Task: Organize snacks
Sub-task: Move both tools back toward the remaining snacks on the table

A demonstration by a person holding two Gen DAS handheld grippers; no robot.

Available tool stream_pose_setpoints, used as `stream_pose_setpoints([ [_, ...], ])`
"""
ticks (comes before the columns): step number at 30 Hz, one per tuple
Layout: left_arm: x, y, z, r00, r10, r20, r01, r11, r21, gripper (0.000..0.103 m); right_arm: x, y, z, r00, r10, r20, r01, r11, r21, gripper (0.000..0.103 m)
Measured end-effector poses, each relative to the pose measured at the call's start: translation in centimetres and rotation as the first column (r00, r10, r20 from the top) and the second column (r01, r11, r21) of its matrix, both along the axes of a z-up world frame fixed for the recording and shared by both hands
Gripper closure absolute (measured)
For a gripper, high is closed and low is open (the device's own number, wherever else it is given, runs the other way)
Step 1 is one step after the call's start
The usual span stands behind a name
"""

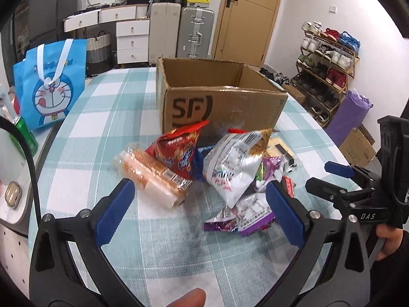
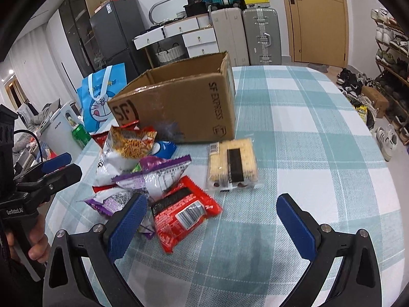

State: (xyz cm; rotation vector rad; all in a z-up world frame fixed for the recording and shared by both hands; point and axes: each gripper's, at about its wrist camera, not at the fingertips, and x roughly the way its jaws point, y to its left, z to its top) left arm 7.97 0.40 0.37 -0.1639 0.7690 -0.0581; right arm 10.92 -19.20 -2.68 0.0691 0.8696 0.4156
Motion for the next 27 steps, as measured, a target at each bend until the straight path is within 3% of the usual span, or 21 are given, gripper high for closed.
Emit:
stream_pose_setpoints([
  [17, 0.3, -0.3, -3.8, 0.997, -0.024, -0.078, 0.020, 0.998, -0.053, 0.001, 0.1, 2.7, -3.3, 0.992, 0.110, -0.063, -0.118, 0.984, -0.131, 0.000],
  [27, -0.6, 0.2, -5.3, 0.990, -0.066, -0.121, 0.059, 0.996, -0.063, 0.001, 0.4, 3.2, -4.2, 0.985, 0.149, -0.089, -0.159, 0.979, -0.130, 0.000],
])
